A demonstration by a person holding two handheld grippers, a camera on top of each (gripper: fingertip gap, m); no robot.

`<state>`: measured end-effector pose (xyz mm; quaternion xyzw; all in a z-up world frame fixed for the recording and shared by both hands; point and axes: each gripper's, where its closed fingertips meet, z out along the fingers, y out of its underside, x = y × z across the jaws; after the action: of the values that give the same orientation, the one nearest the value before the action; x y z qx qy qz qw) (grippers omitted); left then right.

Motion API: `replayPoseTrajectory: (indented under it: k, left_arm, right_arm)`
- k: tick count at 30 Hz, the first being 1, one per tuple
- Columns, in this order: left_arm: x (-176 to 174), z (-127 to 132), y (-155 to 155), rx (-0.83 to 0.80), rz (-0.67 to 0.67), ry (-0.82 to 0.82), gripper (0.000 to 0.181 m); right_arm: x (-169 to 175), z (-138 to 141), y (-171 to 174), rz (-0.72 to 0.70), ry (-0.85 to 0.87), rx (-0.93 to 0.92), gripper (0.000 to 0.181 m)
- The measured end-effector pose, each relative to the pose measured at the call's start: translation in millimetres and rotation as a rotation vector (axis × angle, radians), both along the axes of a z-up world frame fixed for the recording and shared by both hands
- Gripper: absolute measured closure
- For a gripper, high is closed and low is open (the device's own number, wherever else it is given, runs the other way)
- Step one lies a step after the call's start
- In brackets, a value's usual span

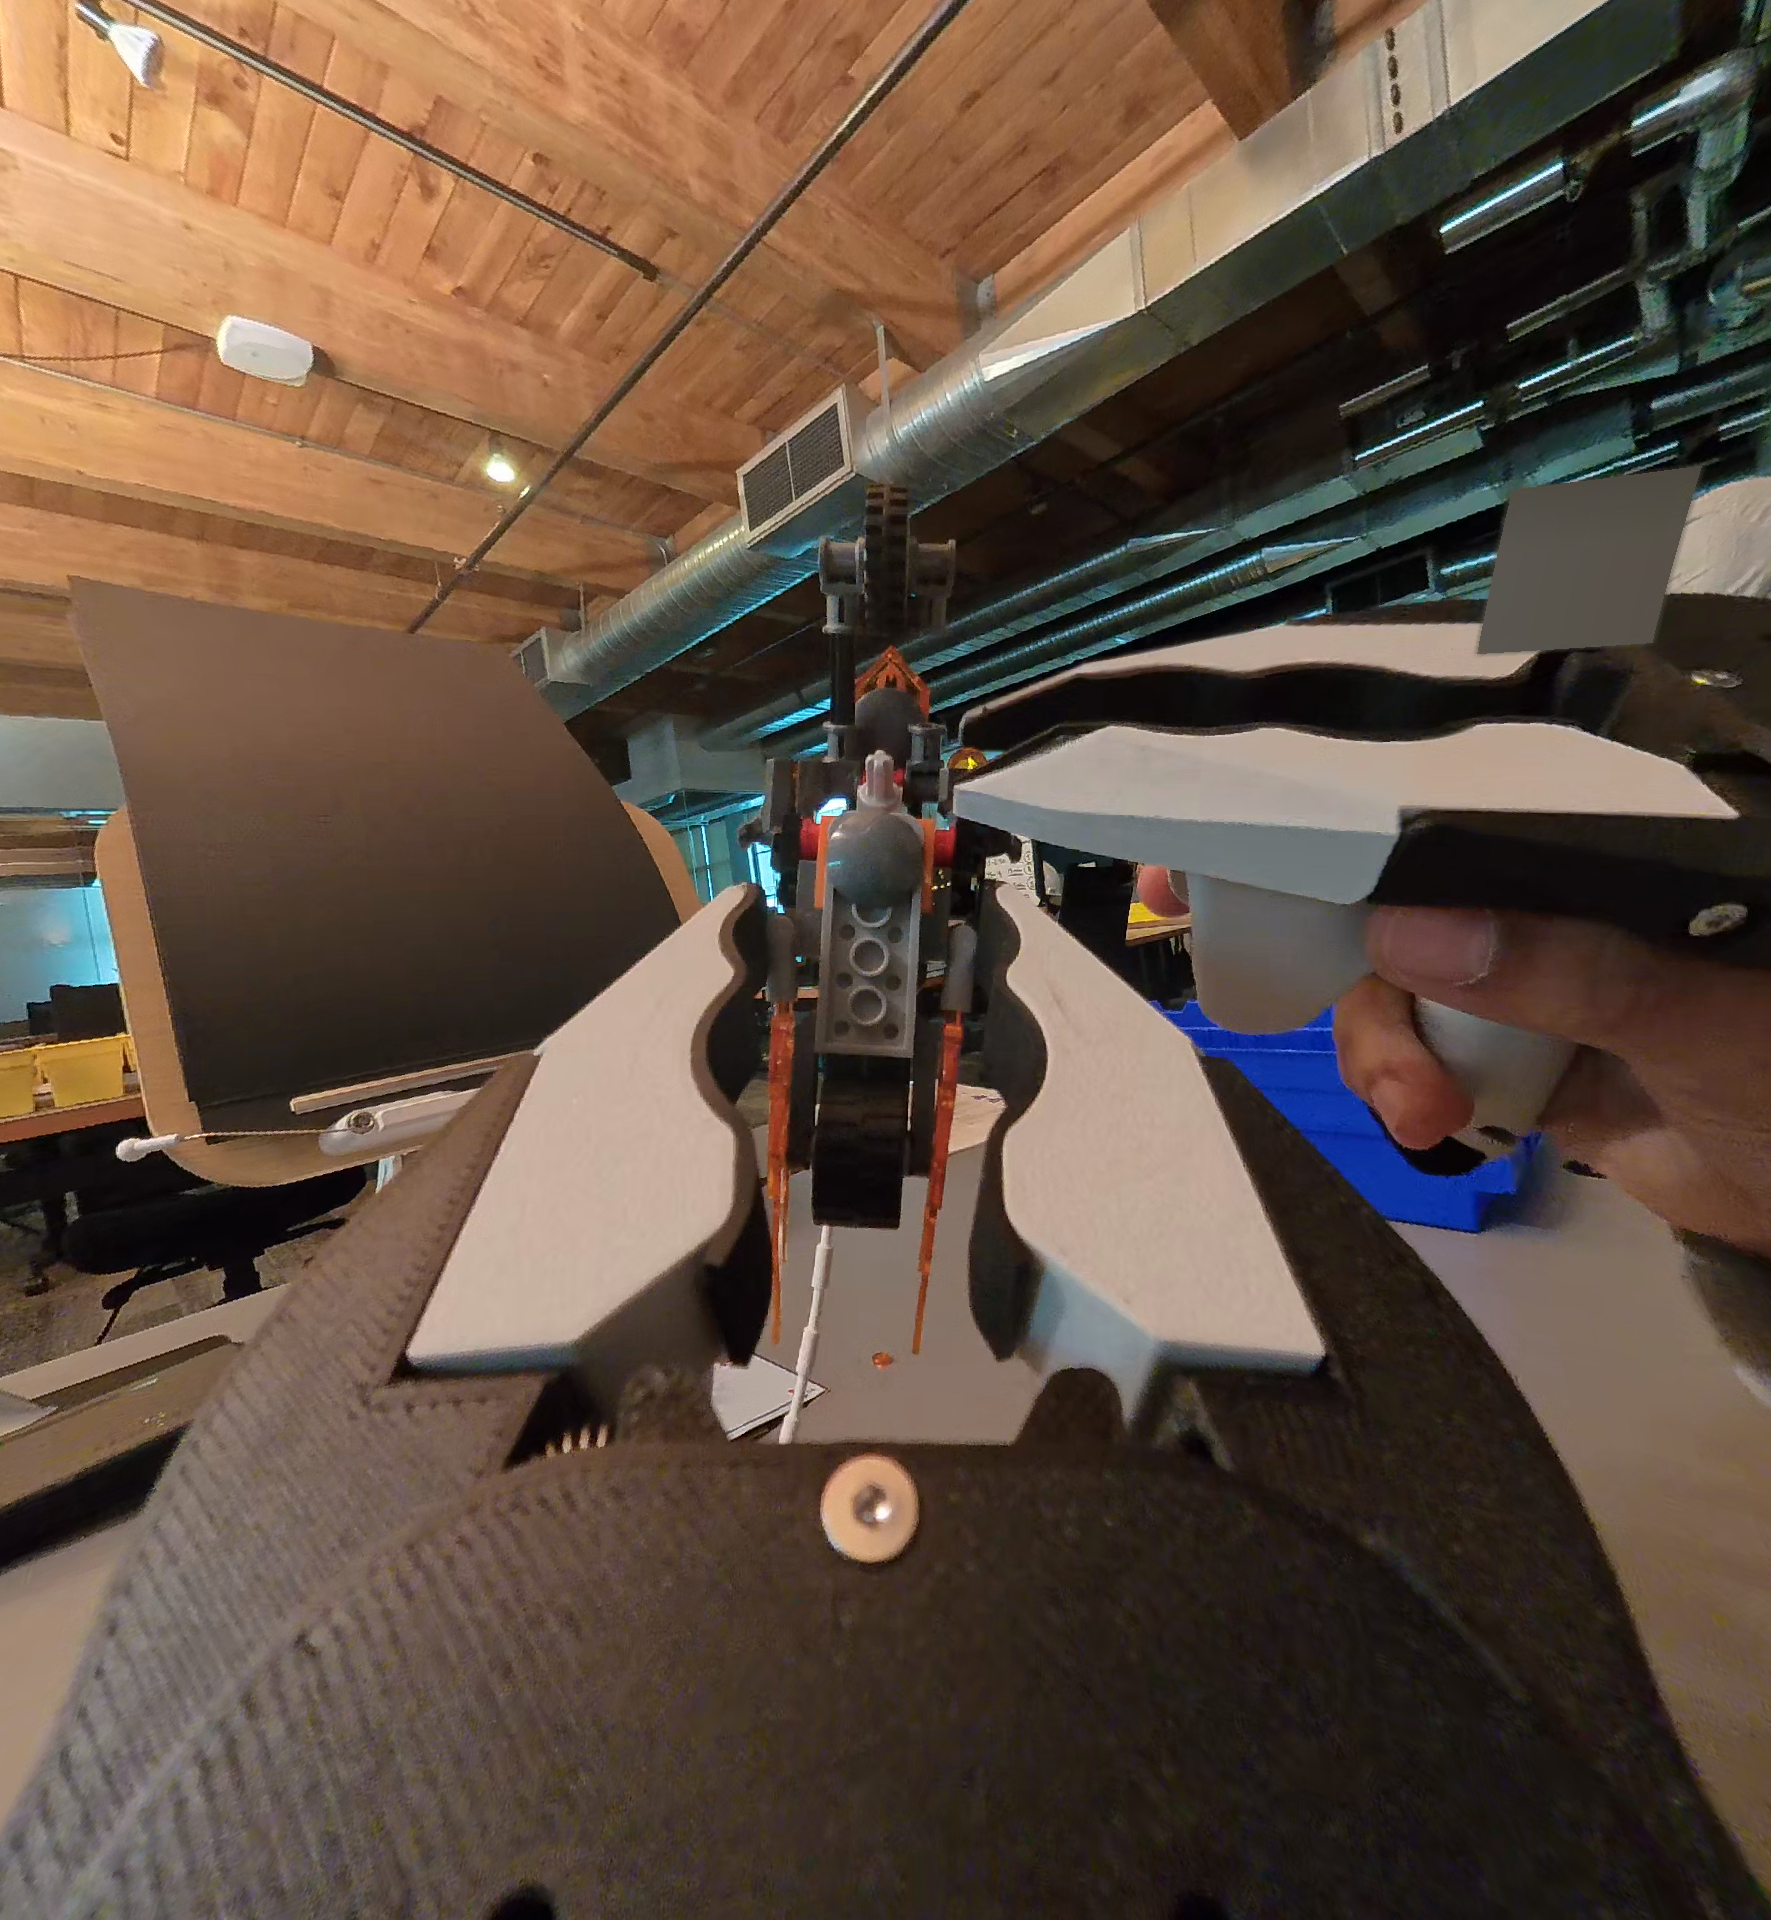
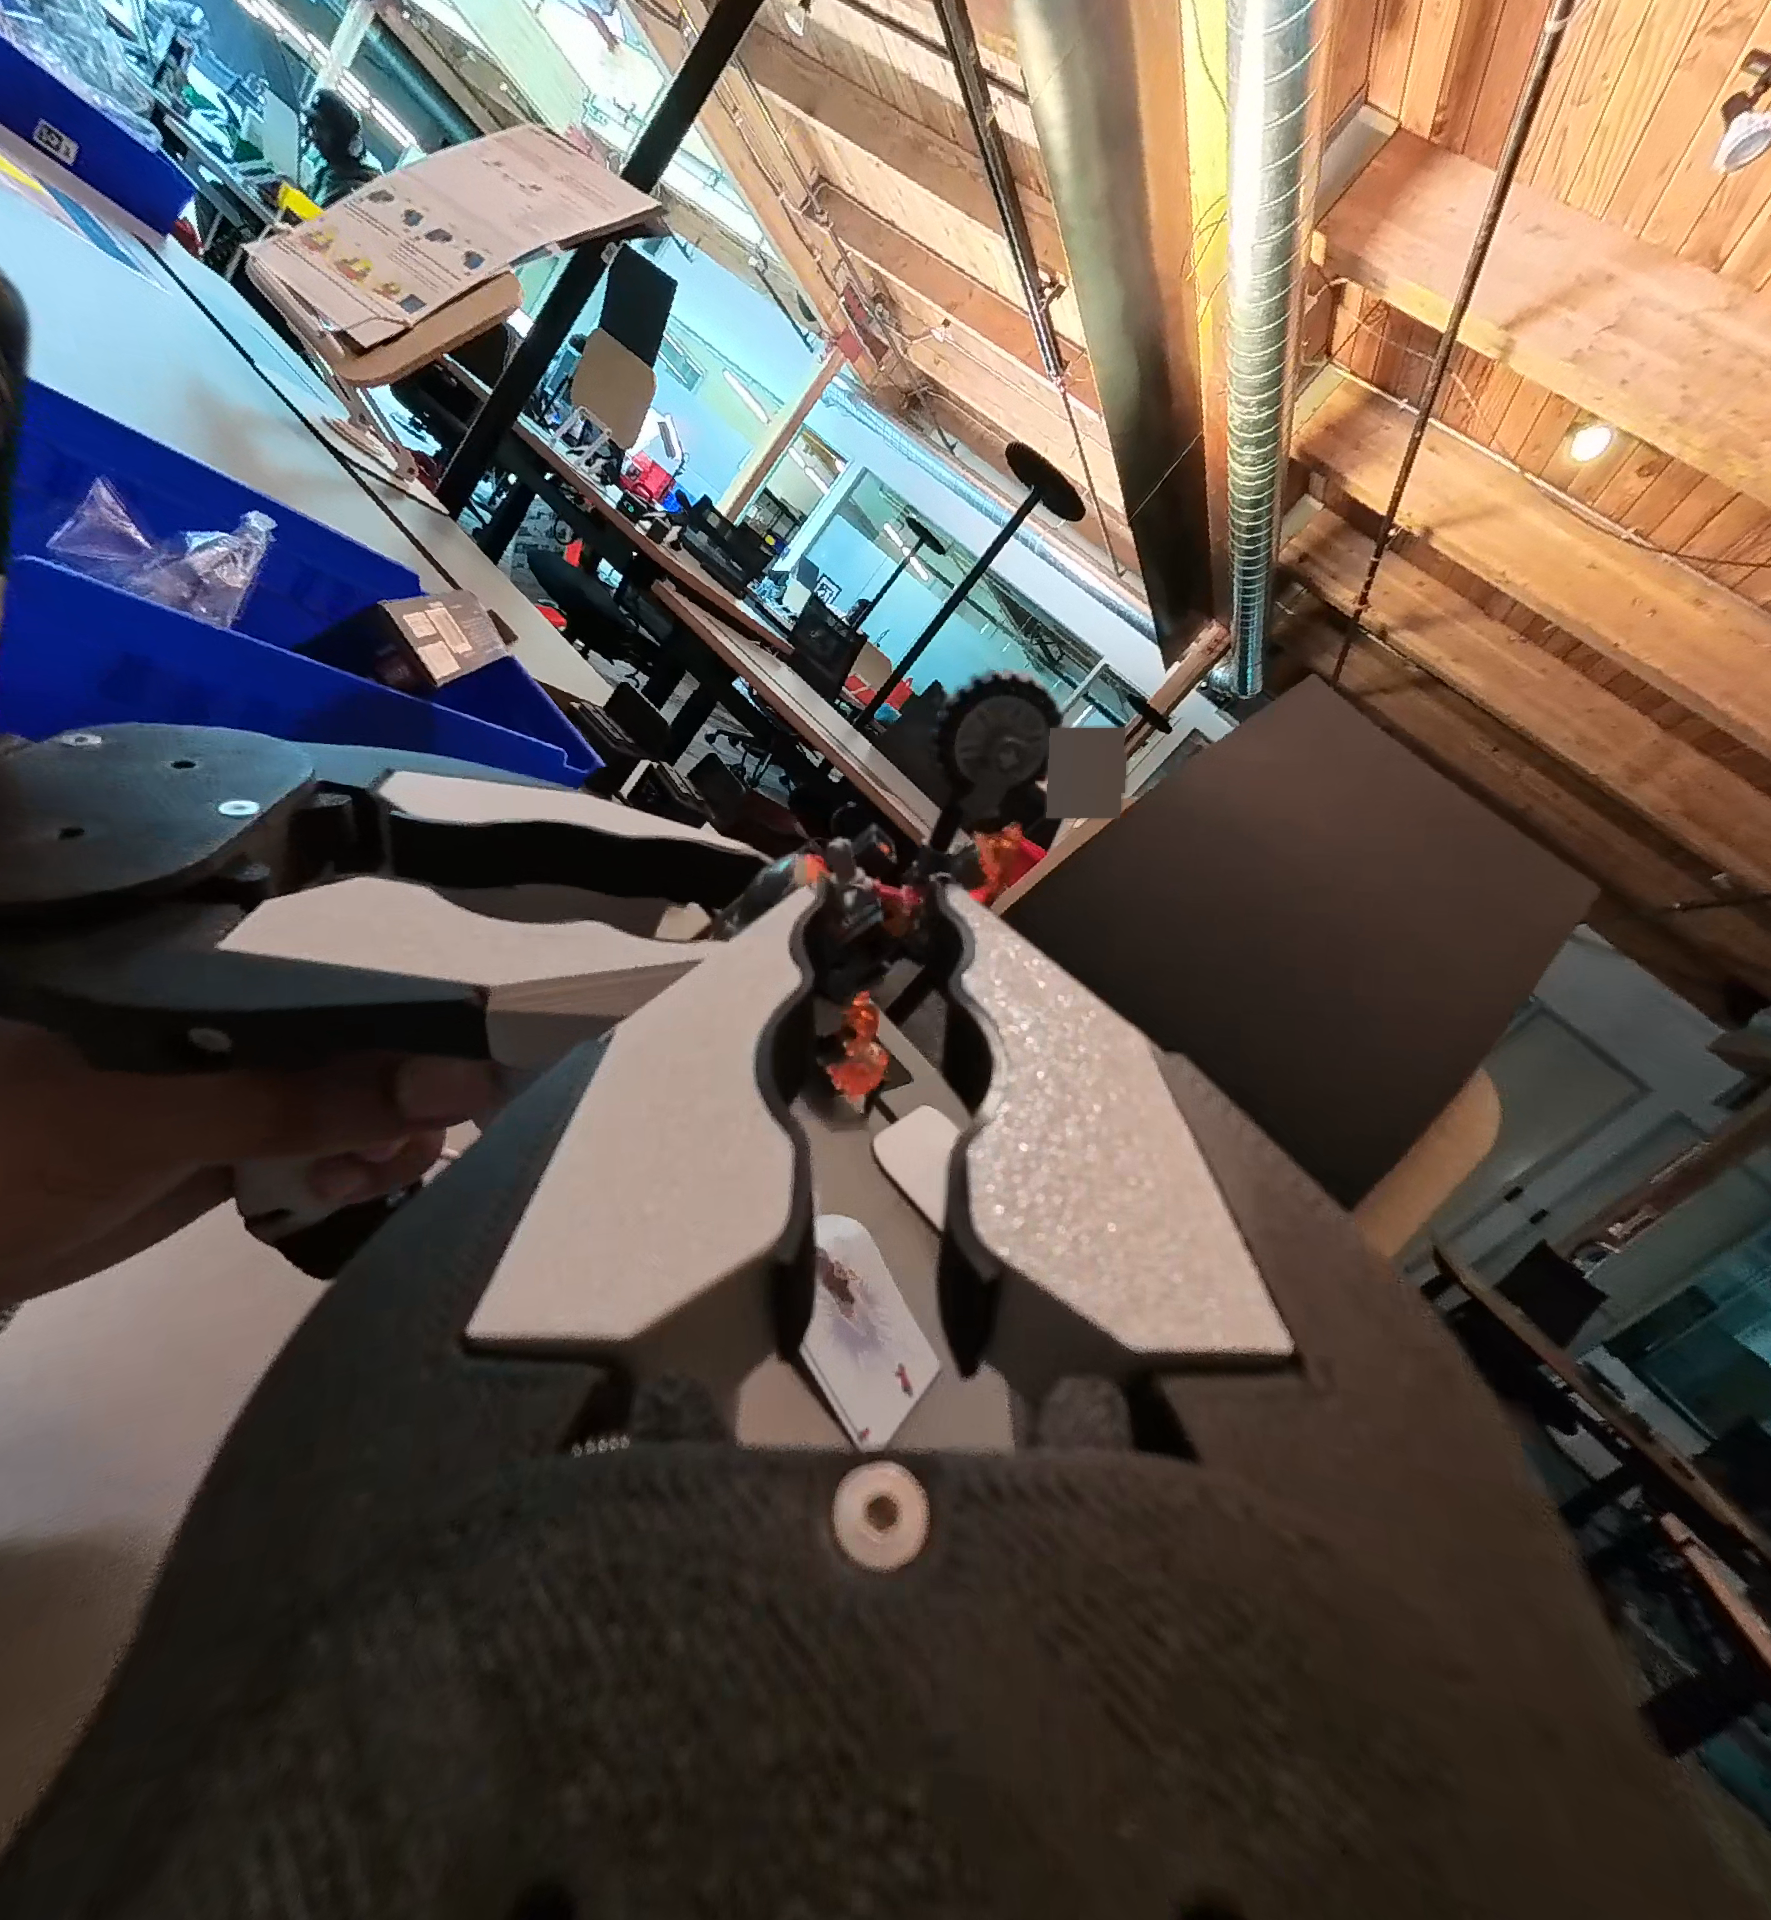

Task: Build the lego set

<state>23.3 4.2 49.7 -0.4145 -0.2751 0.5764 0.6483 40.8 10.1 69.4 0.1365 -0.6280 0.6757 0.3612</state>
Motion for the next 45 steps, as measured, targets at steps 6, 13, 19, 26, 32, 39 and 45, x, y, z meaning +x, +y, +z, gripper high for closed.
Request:
replayPoseTrajectory:
  k: [6, 13, 19, 26, 32, 39, 45]
  left_arm:
    - [-1.2, -1.9, 1.9, -0.003, -0.017, -0.011, 0.145]
    - [-8.8, -12.2, 14.8, 0.102, -0.302, -0.123, 0.145]
    - [-9.6, -13.4, 15.4, 0.286, -0.540, -0.183, 0.145]
    - [-8.2, -15.6, 27.9, 0.325, -0.653, -0.219, 0.145]
    - [-5.7, -13.2, 31.6, 0.350, -0.701, -0.220, 0.144]
    - [-4.2, -10.1, 30.0, 0.387, -0.733, -0.214, 0.145]
    - [-3.0, -8.2, 31.0, 0.401, -0.749, -0.210, 0.145]
  right_arm:
    - [7.3, -0.8, 5.1, 0.013, 0.182, 0.061, 0.158]
    - [16.8, -25.8, 21.8, 0.209, 0.186, 0.258, 0.101]
    - [11.4, -33.6, 26.2, 0.196, 0.309, 0.432, 0.098]
    - [2.8, -38.8, 19.7, 0.165, 0.427, 0.545, 0.104]
    - [3.1, -37.9, 18.5, 0.172, 0.467, 0.578, 0.113]
    - [3.5, -35.6, 17.2, 0.179, 0.463, 0.563, 0.119]
    - [3.2, -31.5, 16.4, 0.176, 0.467, 0.540, 0.125]
